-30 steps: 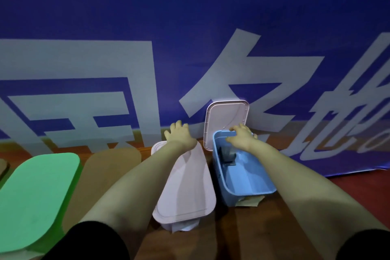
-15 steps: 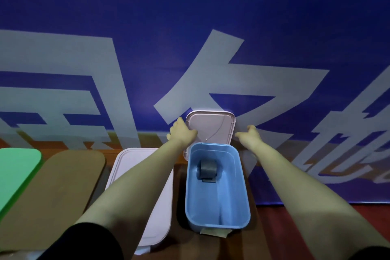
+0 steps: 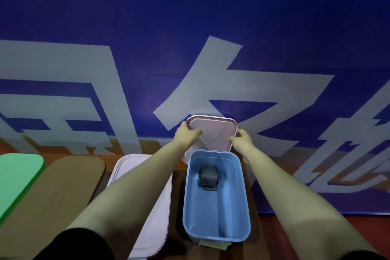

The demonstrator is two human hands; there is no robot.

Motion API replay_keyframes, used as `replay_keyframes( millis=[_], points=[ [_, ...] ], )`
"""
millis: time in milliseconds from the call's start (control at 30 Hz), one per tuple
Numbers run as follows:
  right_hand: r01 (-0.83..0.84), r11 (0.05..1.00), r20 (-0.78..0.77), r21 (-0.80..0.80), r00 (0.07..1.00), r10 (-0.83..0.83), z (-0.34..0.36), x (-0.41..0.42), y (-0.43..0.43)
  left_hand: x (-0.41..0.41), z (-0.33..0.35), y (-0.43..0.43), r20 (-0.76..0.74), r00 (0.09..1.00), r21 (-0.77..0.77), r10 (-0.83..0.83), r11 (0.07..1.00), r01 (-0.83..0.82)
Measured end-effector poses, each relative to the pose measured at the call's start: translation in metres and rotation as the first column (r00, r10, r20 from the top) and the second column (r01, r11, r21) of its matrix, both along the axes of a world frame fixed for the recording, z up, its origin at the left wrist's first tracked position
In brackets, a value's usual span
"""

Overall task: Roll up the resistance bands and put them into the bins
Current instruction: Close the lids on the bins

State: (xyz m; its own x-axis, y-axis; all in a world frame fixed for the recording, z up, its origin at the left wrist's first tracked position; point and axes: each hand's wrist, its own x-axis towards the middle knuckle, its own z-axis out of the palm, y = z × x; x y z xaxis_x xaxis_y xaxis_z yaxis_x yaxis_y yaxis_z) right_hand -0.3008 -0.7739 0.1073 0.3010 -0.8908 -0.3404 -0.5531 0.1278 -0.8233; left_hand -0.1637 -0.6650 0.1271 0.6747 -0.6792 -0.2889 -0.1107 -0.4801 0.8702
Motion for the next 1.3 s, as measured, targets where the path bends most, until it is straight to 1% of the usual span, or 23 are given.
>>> replay_keyframes(
  millis=[67, 133, 233, 300, 367, 533, 667, 800, 900, 967, 1033, 1167, 1300],
  points=[
    [0.051, 0.998, 0.052, 0.022, 0.997, -0.052, 0.007, -0.003, 0.007, -0.003, 0.007, 0.007, 0.0, 1.0, -0.034, 0.011, 0.999, -0.011],
    [0.116, 0.986, 0.167, 0.116, 0.977, -0.134, 0.024, -0.008, 0.018, -0.008, 0.015, 0.014, -0.021, 0.999, -0.046, 0.032, 0.998, -0.033],
    [0.165, 0.965, 0.303, 0.202, 0.927, -0.222, 0.038, -0.021, 0.027, -0.018, 0.031, 0.028, -0.113, 0.988, -0.112, 0.102, 0.987, -0.115],
    [0.184, 0.956, 0.346, 0.23, 0.902, -0.257, 0.047, -0.032, 0.033, -0.026, 0.041, 0.039, -0.225, 0.966, -0.155, 0.125, 0.975, -0.162],
    [0.178, 0.954, 0.357, 0.242, 0.898, -0.258, 0.054, -0.043, 0.041, -0.032, 0.047, 0.05, -0.25, 0.957, -0.177, 0.149, 0.964, -0.197],
    [0.157, 0.975, 0.337, 0.157, 0.92, -0.202, 0.059, -0.068, 0.074, -0.047, 0.047, 0.08, -0.25, 0.958, -0.214, 0.141, 0.957, -0.197],
    [0.101, 0.986, 0.331, 0.129, 0.933, -0.139, 0.051, -0.085, 0.098, -0.059, 0.036, 0.107, -0.197, 0.973, -0.184, 0.12, 0.97, -0.157],
    [0.028, 0.996, 0.261, 0.079, 0.964, -0.047, 0.031, -0.103, 0.119, -0.067, 0.014, 0.124, -0.107, 0.986, -0.051, 0.124, 0.99, -0.13],
    [-0.05, 0.997, 0.156, 0.058, 0.987, 0.04, 0.018, -0.118, 0.135, -0.072, -0.002, 0.135, -0.075, 0.995, 0.062, 0.068, 0.996, -0.063],
    [-0.095, 0.993, 0.133, 0.071, 0.987, 0.085, 0.01, -0.127, 0.146, -0.078, -0.011, 0.144, -0.063, 0.998, 0.133, 0.025, 0.991, -0.017],
    [-0.107, 0.99, 0.131, 0.089, 0.987, 0.095, 0.002, -0.135, 0.155, -0.082, -0.023, 0.149, -0.03, 0.999, 0.178, 0.03, 0.984, -0.024],
    [-0.075, 0.99, 0.138, 0.122, 0.989, 0.058, -0.011, -0.146, 0.168, -0.092, -0.042, 0.157, -0.055, 0.996, 0.152, 0.068, 0.987, -0.059],
    [-0.069, 0.988, 0.169, 0.142, 0.985, 0.044, -0.017, -0.153, 0.177, -0.099, -0.061, 0.16, -0.12, 0.986, 0.082, 0.114, 0.991, -0.104]
  ],
)
